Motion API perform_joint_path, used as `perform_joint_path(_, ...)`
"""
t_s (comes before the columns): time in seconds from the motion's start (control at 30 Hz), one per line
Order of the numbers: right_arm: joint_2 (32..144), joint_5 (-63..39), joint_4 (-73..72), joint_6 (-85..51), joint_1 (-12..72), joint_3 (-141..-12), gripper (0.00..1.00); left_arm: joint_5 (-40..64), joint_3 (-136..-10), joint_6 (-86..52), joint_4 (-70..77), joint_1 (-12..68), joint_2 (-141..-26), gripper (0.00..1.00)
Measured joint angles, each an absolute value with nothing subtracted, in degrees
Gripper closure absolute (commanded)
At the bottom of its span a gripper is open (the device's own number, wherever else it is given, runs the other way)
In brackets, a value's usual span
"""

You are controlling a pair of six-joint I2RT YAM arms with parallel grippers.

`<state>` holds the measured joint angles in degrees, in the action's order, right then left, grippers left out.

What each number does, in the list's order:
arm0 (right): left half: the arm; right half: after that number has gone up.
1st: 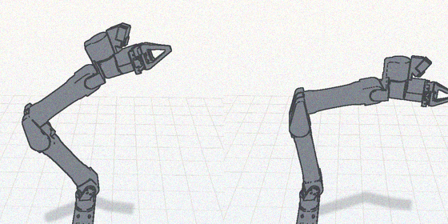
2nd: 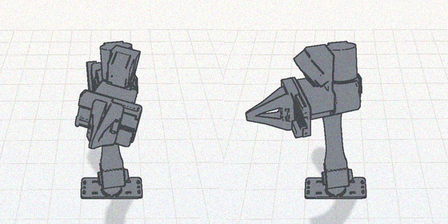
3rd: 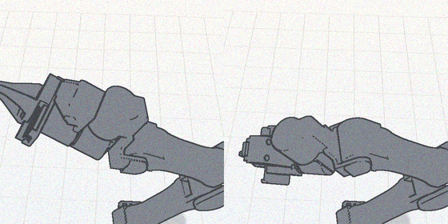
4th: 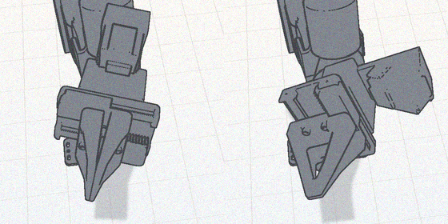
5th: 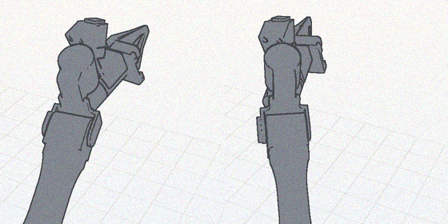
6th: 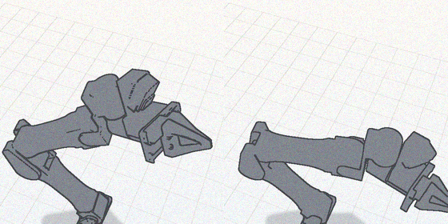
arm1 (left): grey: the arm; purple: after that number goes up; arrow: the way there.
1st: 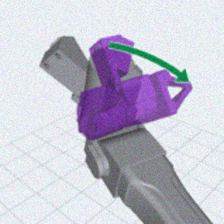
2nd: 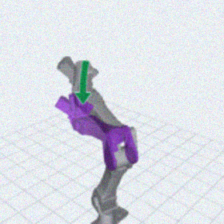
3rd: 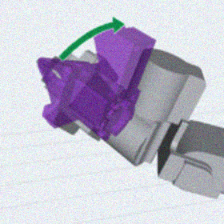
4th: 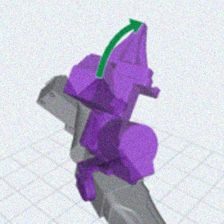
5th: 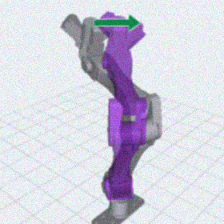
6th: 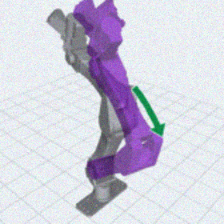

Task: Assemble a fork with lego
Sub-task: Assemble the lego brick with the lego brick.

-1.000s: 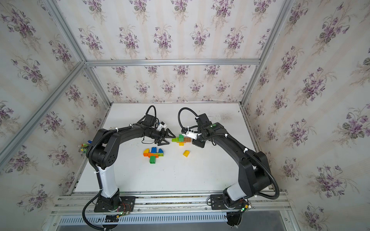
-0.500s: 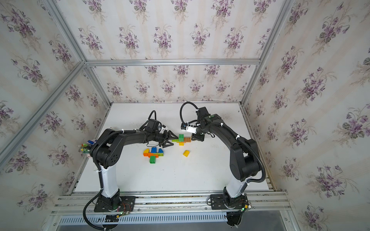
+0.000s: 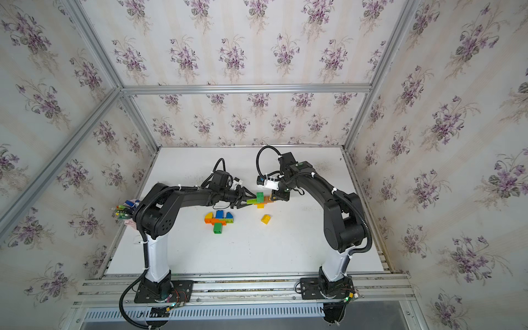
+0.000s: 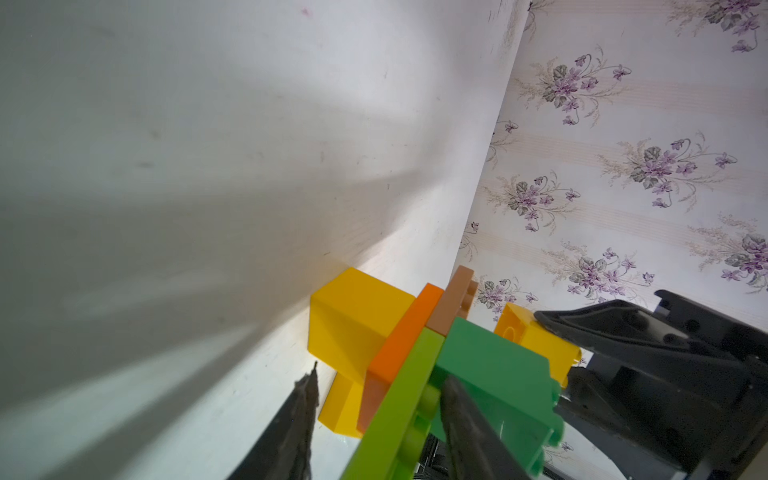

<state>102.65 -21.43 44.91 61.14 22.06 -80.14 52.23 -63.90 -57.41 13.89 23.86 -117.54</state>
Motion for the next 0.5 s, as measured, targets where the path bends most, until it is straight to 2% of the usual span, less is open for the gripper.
perform_joint_path(0.27, 104.3, -22.2, 45.0, 61.5, 22.1, -81.4, 0.91, 52.5, -64.4, -56.9, 14.0, 23.8, -117.5, 0.64)
perform_joint_path(0.5, 104.6, -22.3, 45.1, 61.7, 22.0, -81.8, 0.91, 52.7, -64.4, -56.4, 14.0, 23.7, -117.4, 0.63)
